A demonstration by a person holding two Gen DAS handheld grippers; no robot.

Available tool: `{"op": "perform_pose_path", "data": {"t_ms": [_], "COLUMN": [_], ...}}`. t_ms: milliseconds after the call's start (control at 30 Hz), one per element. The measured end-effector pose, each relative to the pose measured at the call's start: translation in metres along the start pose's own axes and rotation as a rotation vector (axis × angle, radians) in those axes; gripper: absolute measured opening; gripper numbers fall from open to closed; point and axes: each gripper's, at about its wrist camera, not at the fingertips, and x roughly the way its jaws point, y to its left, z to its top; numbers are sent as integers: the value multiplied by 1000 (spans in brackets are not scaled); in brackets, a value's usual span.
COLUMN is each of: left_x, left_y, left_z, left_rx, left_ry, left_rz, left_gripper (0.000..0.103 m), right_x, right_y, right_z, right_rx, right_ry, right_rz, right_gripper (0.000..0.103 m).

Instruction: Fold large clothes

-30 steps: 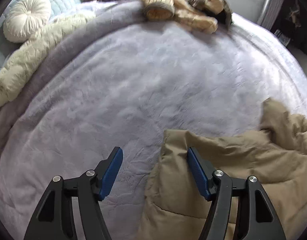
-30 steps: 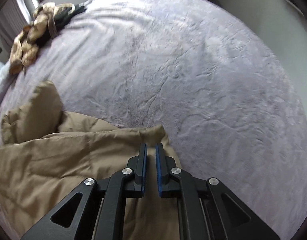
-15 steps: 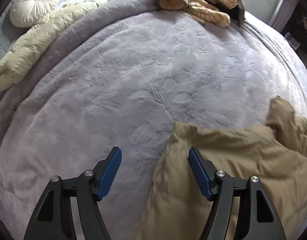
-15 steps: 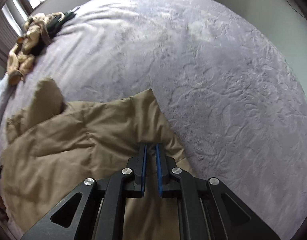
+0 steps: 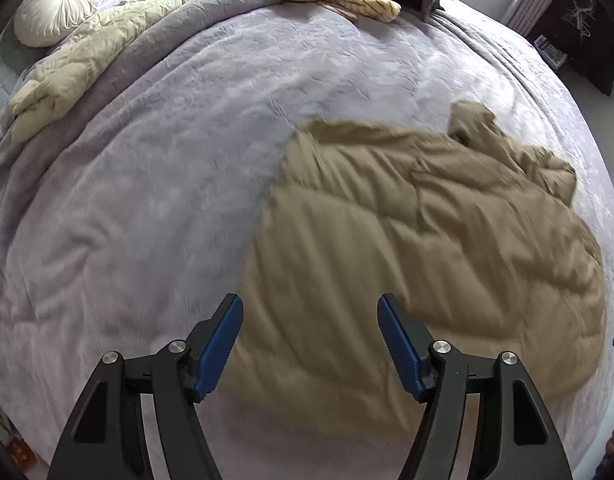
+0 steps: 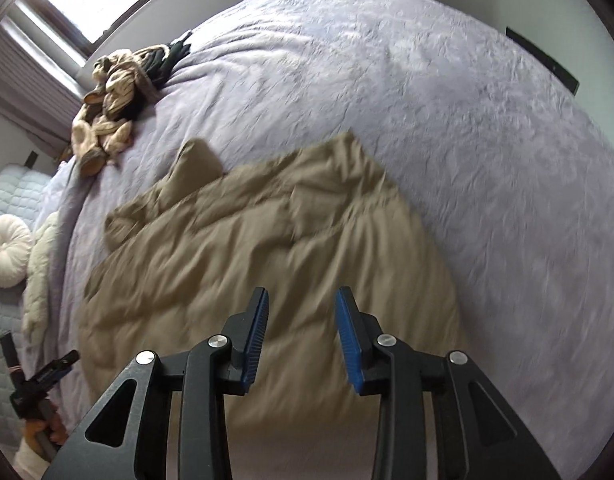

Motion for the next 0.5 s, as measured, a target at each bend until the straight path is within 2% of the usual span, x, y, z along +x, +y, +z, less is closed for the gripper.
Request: {"op": "perform_pose_path", "data": {"t_ms": [167, 233, 267, 333, 500], "left_x": [-12, -14, -17, -23, -22], "left_y": [-8, -11, -11, -13, -14], "left_z": [-29, -36, -40, -46, -54], "left_rx": [33, 40, 38, 38, 34], "left_ry": [21, 32, 26, 5, 33], "left_rz": [-9, -14, -16, -10, -23], "left_gripper": [71, 87, 99, 100, 100], "right_x": [-5, -4, -4, -3, -2], "right_y": [3, 3, 2, 1, -2], "right_z": [-31, -42, -49, -60, -76], "right_rx": [0, 6, 10, 19, 52], "right_ry": [61, 84, 96, 115, 143], "right_rz": [25, 31, 33, 33, 48], "right_gripper": [51, 53, 53, 54, 67]}}
